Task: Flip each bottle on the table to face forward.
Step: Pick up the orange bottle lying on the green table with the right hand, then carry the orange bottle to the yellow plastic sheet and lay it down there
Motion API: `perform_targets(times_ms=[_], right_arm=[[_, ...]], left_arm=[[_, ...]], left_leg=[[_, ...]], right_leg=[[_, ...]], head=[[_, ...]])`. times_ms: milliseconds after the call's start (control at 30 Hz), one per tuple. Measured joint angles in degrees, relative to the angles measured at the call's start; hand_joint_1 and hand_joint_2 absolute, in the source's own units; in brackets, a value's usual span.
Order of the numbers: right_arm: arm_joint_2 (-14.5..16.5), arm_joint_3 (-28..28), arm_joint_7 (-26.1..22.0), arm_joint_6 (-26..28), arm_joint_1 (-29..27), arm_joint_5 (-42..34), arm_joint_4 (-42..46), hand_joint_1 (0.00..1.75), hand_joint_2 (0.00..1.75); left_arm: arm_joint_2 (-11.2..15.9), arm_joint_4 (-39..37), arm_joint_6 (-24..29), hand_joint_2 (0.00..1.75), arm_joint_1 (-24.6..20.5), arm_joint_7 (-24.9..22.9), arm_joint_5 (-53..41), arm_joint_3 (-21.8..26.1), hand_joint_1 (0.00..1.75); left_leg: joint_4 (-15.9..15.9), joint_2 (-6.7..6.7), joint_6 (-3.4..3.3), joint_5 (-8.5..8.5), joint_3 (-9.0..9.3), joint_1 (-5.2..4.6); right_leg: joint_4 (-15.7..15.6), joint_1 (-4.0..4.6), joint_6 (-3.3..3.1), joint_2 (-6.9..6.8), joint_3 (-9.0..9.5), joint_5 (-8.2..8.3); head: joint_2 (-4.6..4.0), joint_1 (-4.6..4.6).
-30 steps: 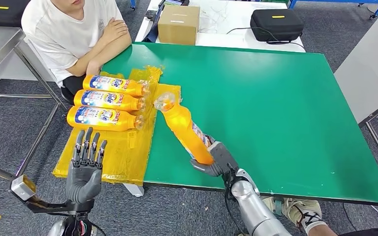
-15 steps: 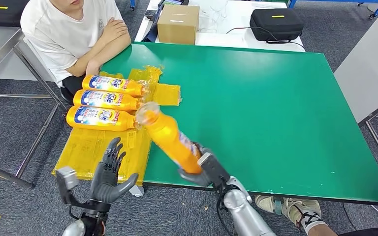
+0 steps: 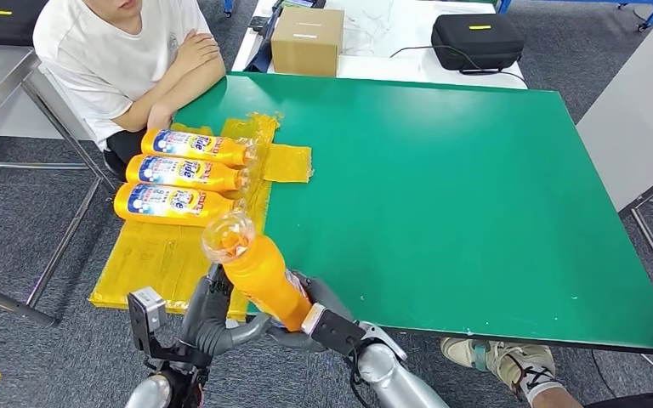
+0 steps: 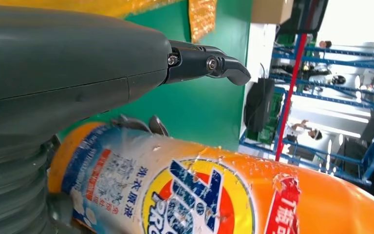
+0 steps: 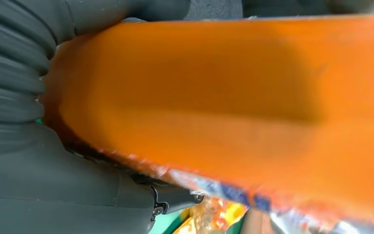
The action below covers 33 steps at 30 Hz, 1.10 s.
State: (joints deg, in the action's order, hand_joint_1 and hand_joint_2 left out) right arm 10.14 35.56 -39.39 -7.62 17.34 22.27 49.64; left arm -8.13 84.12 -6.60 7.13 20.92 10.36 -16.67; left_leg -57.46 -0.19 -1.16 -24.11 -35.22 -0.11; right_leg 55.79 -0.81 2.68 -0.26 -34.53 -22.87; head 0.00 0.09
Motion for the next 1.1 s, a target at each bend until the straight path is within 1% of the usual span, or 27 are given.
perform_targets(times_ms=[100, 267, 367, 600, 767, 1000, 1033, 1100], right_arm=[[0.39, 1.57, -0.03, 0.24, 1.43, 0.60, -1.41, 1.75, 1.75], [1.12, 4.49, -0.39, 0.99, 2.82, -0.33, -3.68, 1.75, 1.75], [1.15, 5.39, -0.63, 1.52, 3.12, -0.80, -4.49, 1.75, 1.75], [1.17, 6.25, -0.70, 1.76, 3.44, -0.83, -5.51, 1.75, 1.75], [1.22, 6.44, -0.71, 2.55, 3.44, -0.73, -6.46, 1.75, 1.75], [1.50, 6.40, -0.61, 4.24, 3.38, -0.43, -8.21, 1.75, 1.75], [1.57, 6.35, -0.48, 4.25, 3.39, -0.44, -8.44, 1.75, 1.75], [1.73, 6.16, -0.23, 3.67, 3.48, -0.61, -8.92, 1.75, 1.75]], left_arm=[[0.28, 0.21, -0.51, 1.75, -0.01, 0.07, 0.63, -1.03, 0.00], [1.03, 0.77, -4.83, 1.75, -0.22, 0.07, 4.31, -2.73, 0.00], [1.84, 1.05, -5.93, 1.75, -0.21, 0.45, 4.52, -3.10, 0.00], [2.88, 1.10, -6.17, 1.75, -0.19, 0.46, 4.47, -3.48, 0.00], [3.37, 0.93, -7.19, 1.75, -0.23, -1.45, 6.43, -3.61, 0.00], [3.40, 0.38, -3.95, 1.75, -0.31, -3.55, 6.97, -4.34, 0.00], [3.41, 0.38, -3.85, 1.75, -0.30, -3.52, 6.96, -4.44, 0.29], [3.43, 0.38, -4.33, 1.75, -0.28, -2.99, 7.14, -4.54, 1.16]], left_leg=[[0.00, 0.00, 0.00, 0.00, 0.00, 0.01], [0.00, 0.00, 0.01, 0.01, 0.00, 0.01], [0.00, 0.00, 0.01, 0.01, -0.01, 0.01], [0.00, 0.00, 0.01, 0.00, -0.02, 0.01], [0.00, 0.00, 0.01, 0.00, -0.02, 0.01], [0.00, 0.00, 0.01, 0.00, -0.03, 0.01], [0.00, 0.00, 0.01, 0.00, -0.03, 0.01], [0.00, 0.01, 0.01, 0.00, -0.04, 0.01]], right_leg=[[0.00, 0.00, 0.00, 0.00, -0.02, 0.00], [0.01, 0.01, -0.01, 0.00, -0.03, 0.00], [0.00, 0.00, -0.01, 0.00, -0.04, -0.01], [0.00, 0.00, -0.01, 0.00, -0.05, -0.01], [0.00, 0.01, -0.01, 0.00, -0.05, -0.01], [0.00, 0.01, -0.01, 0.00, -0.06, -0.01], [0.00, 0.00, 0.00, 0.00, -0.06, -0.01], [0.00, 0.00, 0.00, 0.00, -0.07, 0.00]], head=[[0.00, 0.00], [0.00, 0.01], [0.00, 0.01], [0.00, 0.00], [0.00, 0.00], [0.00, -0.01], [0.00, 0.00], [0.00, 0.00]])
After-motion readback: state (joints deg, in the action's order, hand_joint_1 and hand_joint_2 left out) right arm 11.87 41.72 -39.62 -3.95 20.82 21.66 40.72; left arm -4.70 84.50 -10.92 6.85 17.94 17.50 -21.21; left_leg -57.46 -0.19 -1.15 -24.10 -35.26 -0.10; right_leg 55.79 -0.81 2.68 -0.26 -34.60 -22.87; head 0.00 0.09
